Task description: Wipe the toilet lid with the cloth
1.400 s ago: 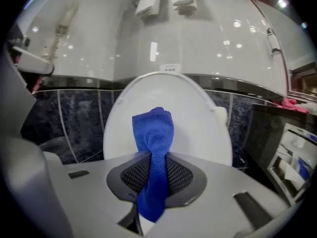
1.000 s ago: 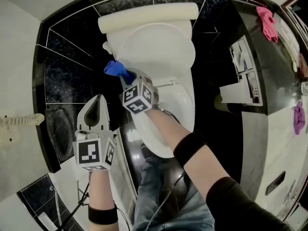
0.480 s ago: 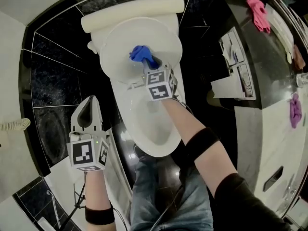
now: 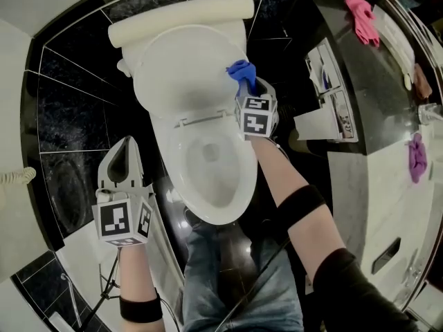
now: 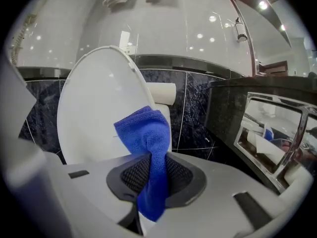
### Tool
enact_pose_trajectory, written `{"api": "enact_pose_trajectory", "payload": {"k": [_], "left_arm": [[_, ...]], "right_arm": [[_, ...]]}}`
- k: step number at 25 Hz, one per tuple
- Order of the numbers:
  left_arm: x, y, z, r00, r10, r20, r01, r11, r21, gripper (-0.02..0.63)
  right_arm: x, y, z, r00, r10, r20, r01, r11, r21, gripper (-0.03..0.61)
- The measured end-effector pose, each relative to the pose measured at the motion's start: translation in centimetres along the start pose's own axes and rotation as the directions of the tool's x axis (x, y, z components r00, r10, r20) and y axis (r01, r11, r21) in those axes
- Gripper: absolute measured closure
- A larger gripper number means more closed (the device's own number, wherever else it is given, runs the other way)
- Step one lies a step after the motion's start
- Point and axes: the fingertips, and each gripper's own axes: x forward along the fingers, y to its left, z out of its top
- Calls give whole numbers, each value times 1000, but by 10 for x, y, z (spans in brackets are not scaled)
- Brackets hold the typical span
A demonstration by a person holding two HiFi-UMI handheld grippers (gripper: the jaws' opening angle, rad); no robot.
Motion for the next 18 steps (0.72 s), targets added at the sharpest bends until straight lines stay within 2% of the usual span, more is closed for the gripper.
{"api": "enact_pose_trajectory", "payload": {"k": [2, 4, 8, 10, 12, 14, 16, 18], "left_arm": [[-1, 2, 0, 1000, 3, 10, -3, 1000, -2, 614], [-1, 5, -1, 1000, 6, 16, -6, 1000, -5, 614], [-2, 8, -1, 1000, 11, 6, -11, 999, -32, 614], [-2, 9, -3, 1000, 5, -2, -5, 999, -40, 614], [-2, 13, -10, 1000, 1, -8, -2, 999, -35, 614], [-4, 21, -19, 1000, 6, -17, -7, 1000, -26, 614], [-6, 32, -30, 1000, 14, -13, -14, 1000, 3, 614], [-9, 41, -36, 1000, 19, -8, -19, 1000, 16, 614]], "right_arm": [[-7, 21, -1, 999, 45, 12, -45, 999, -20, 488], [-15, 66, -2, 989, 144, 30, -142, 987, -79, 488], [-23, 185, -19, 929, 371, 20, -362, 915, -178, 486], [-20, 238, -32, 897, 441, -2, -432, 879, -202, 486], [-12, 280, -45, 875, 482, -33, -478, 852, -213, 486], [-1, 309, -58, 864, 500, -60, -501, 839, -212, 486], [11, 318, -63, 868, 491, -74, -495, 845, -202, 486], [25, 311, -65, 884, 460, -81, -466, 865, -183, 486]]}}
